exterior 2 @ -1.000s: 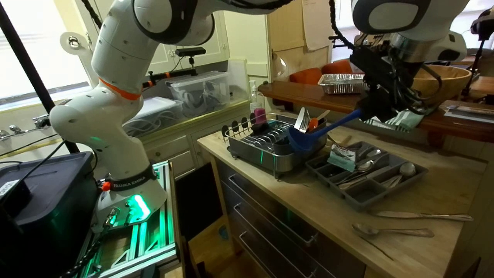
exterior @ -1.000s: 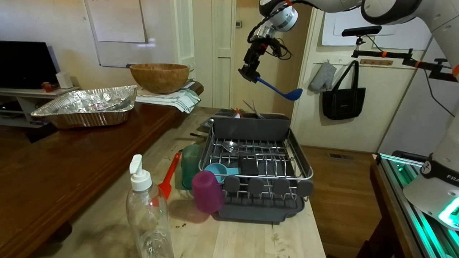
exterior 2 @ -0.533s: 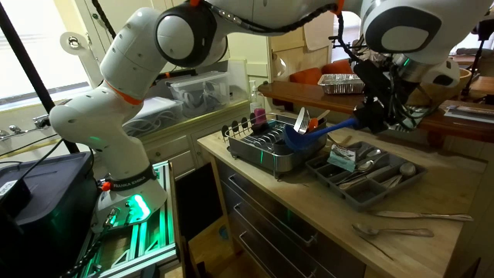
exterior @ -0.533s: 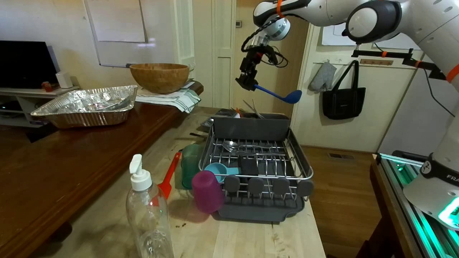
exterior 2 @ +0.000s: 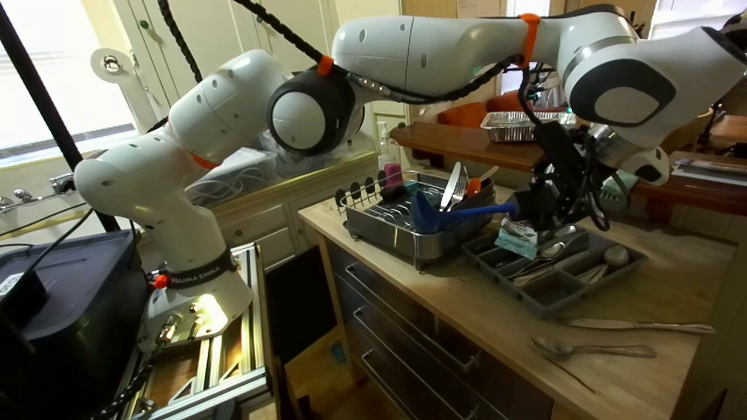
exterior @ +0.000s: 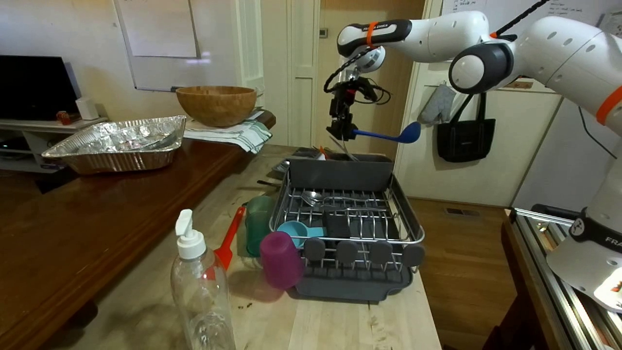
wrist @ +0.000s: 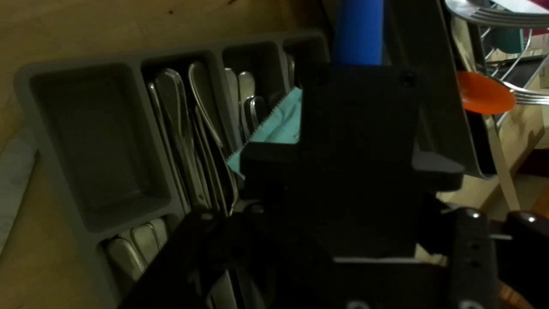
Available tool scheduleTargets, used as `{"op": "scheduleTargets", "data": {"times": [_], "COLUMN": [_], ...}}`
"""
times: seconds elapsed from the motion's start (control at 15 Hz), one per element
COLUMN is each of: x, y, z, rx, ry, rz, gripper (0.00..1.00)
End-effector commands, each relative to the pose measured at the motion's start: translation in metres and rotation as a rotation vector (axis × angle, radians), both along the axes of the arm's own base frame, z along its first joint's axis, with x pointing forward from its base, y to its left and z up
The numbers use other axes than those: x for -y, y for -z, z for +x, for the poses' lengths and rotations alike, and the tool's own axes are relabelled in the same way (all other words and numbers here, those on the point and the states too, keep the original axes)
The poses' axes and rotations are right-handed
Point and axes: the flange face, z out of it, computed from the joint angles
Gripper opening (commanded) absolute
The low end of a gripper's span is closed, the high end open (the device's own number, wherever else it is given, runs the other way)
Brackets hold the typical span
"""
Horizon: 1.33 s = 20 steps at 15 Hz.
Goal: Move the blue serving spoon to the next tray
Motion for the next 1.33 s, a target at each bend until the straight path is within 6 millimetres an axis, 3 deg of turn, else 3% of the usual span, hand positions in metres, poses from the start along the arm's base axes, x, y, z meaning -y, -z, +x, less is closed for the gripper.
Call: {"op": "scheduleTargets", "data": {"times": [0.0, 0.2, 0.33, 0.4, 0.67, 0.73, 1.0, 1.27], "x": [0.013, 0.013, 0.010, 0.014, 0.009, 0.009, -0.021, -0.066], "y": [-0.005, -0.022, -0.034, -0.027, -0.038, -0.036, -0.045, -0.047], "z": [0.005, 0.019, 0.020, 0.015, 0.020, 0.020, 0.043, 0.070], "rx": [-0.039, -0.007, 0.007, -0.004, 0.011, 0.010, 0.026, 0.051], "ry": [0.096, 0.199, 0.210, 0.181, 0.196, 0.196, 0.120, 0.046], "rz": [-0.126, -0.246, -0.232, -0.214, -0.223, -0.223, -0.457, -0.658], "gripper": [0.39, 0.39, 0.39, 0.64, 0.64, 0.39, 0.39, 0.39]}}
